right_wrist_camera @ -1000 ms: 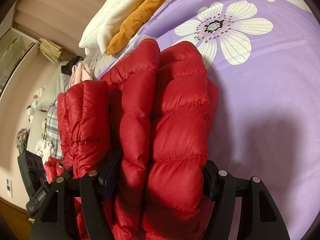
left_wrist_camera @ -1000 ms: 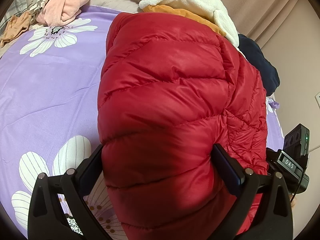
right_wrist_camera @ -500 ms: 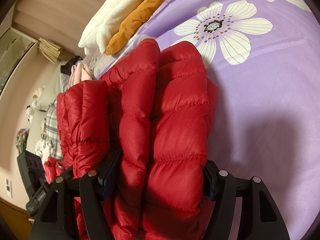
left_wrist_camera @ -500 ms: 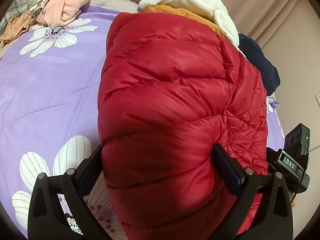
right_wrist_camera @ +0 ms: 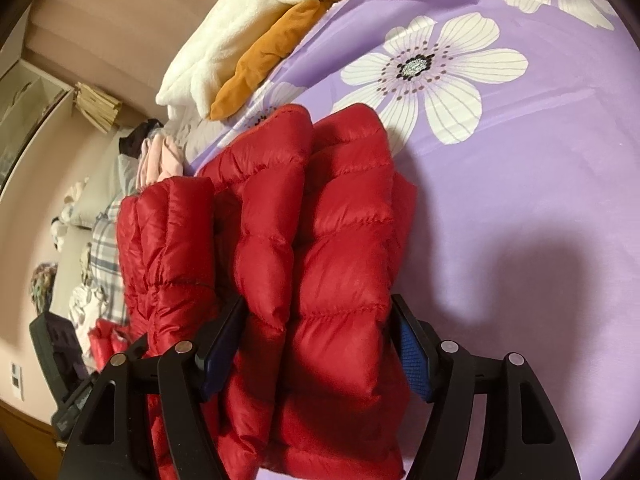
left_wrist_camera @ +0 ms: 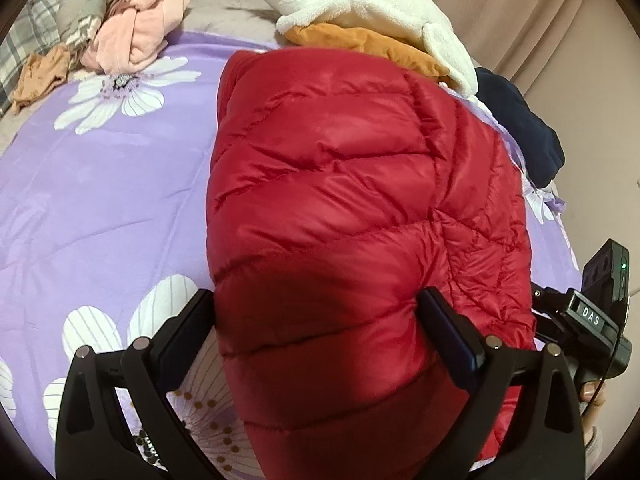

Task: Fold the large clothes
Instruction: 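Open the right gripper and release the jacket end while the left gripper holds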

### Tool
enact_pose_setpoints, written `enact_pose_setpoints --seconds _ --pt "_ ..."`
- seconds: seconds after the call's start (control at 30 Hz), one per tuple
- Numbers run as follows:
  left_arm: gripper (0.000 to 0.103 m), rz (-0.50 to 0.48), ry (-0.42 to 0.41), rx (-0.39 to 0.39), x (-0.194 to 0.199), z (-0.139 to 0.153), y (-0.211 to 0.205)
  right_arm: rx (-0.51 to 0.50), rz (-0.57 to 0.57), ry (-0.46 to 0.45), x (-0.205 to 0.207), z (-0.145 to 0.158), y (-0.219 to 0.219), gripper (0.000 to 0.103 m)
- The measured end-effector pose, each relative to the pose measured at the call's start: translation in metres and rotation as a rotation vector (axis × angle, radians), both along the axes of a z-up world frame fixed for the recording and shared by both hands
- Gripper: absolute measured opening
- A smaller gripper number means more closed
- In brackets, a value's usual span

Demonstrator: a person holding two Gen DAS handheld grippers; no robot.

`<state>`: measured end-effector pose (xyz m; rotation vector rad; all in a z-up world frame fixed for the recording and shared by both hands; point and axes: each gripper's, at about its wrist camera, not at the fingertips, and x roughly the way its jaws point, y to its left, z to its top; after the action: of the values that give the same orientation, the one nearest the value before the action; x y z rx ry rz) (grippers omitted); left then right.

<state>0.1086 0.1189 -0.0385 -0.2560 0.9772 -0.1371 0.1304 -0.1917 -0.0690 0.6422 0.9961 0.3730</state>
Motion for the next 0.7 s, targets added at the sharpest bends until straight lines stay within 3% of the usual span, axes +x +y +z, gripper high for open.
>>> enact_pose_setpoints --seconds 0.27,0.47,0.7 --pt "0.099 -0.005 -0.025 0.042 -0.016 0.006 -0.006 -0.091 -0.025 -0.025 -0.009 0.012 0.0 0.07" --pt "0.099 -0.016 -0.027 0.034 -0.026 0.009 -0.01 -0.241 -0.051 -0.151 -0.025 0.04 0.008 0.07" --pt "0.099 -0.025 -0.02 0.029 -0.037 0.006 -0.019 -0.242 0.064 -0.296 -0.04 0.057 0.031 0.07"
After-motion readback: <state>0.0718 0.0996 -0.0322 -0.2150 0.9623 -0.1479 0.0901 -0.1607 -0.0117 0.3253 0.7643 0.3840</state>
